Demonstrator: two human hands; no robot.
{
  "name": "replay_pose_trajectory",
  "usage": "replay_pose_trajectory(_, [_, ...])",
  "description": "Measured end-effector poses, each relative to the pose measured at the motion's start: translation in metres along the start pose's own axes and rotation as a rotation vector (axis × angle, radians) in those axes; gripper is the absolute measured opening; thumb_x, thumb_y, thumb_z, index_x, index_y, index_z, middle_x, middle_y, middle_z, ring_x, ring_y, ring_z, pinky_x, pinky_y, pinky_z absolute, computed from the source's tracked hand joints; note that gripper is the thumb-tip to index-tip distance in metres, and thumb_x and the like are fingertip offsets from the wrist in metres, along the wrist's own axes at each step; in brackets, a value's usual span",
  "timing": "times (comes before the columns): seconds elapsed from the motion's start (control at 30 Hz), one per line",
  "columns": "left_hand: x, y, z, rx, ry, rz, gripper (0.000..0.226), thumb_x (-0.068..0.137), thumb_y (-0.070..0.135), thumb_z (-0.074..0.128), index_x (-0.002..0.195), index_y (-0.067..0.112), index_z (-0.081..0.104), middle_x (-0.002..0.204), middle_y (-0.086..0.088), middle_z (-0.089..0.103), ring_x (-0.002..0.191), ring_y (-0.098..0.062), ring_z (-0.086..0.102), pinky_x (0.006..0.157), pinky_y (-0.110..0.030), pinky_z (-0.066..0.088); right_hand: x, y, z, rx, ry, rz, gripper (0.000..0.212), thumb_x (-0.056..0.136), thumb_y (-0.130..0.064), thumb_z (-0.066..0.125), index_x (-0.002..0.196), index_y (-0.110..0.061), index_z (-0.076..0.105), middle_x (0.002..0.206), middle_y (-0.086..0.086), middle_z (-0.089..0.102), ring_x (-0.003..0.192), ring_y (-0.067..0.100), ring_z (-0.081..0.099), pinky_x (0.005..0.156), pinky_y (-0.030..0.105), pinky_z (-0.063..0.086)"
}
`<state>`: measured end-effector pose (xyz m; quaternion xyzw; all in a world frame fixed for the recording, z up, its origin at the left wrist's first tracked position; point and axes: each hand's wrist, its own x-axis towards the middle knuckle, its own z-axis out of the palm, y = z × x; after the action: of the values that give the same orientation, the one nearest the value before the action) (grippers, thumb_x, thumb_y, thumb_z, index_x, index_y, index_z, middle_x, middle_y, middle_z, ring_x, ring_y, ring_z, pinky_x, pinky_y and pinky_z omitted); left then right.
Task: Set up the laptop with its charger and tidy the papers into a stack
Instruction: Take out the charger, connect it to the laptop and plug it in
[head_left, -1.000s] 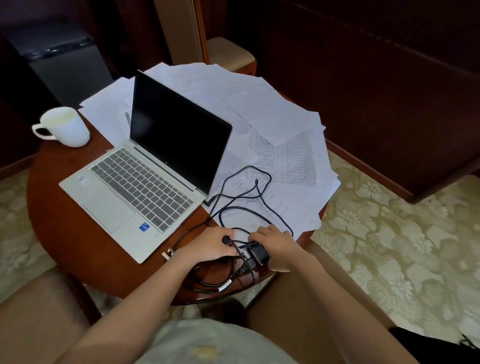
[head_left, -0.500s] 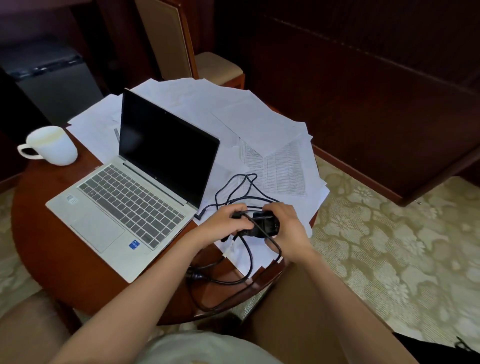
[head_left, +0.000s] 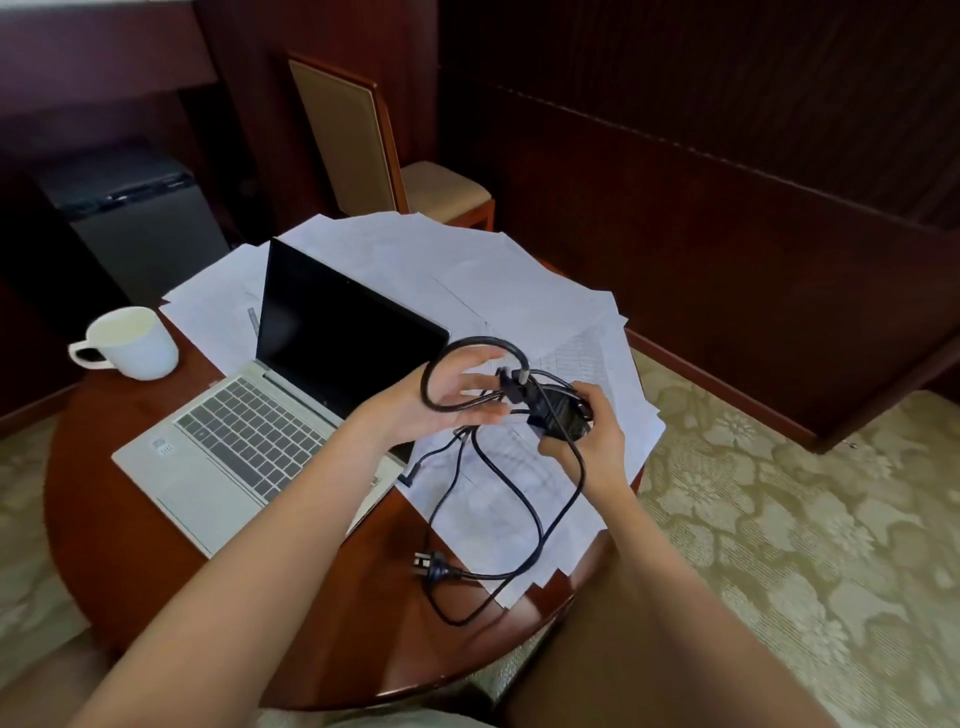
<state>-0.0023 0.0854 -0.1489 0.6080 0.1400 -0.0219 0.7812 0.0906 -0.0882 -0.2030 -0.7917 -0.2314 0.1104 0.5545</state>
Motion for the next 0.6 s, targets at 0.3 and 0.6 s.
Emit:
replay_pose_trajectory(0.3, [-0.016, -0.084, -0.003, 0.660, 0.285, -0.477, 0.048, 0.094, 0.016, 0.049, 0.139, 0.007, 0.034, 0.128, -0.011, 0.047, 0.108, -0.021, 0.050, 0.082, -0.026, 0.042, 0.004, 0.007, 0.007, 0.106, 0.031, 0.186, 0.052, 0.046, -0.013, 0.065, 0.087, -0.039, 0.047, 0.084, -0.005, 0.057, 0.076, 0.026, 0.055, 0.074, 0.046, 0.053])
replay_pose_trajectory(0.6, [-0.007, -0.135, 0.002, 0.782, 0.260, -0.552, 0.067, 0.088, 0.029, 0.057, 0.142, 0.005, 0.024, 0.145, -0.013, 0.032, 0.132, -0.027, 0.035, 0.101, -0.030, 0.035, 0.003, 0.001, 0.005, 0.166, 0.015, 0.284, 0.052, 0.058, 0.003, 0.068, 0.099, -0.022, 0.049, 0.070, 0.010, 0.057, 0.048, 0.024, 0.048, 0.044, 0.022, 0.037])
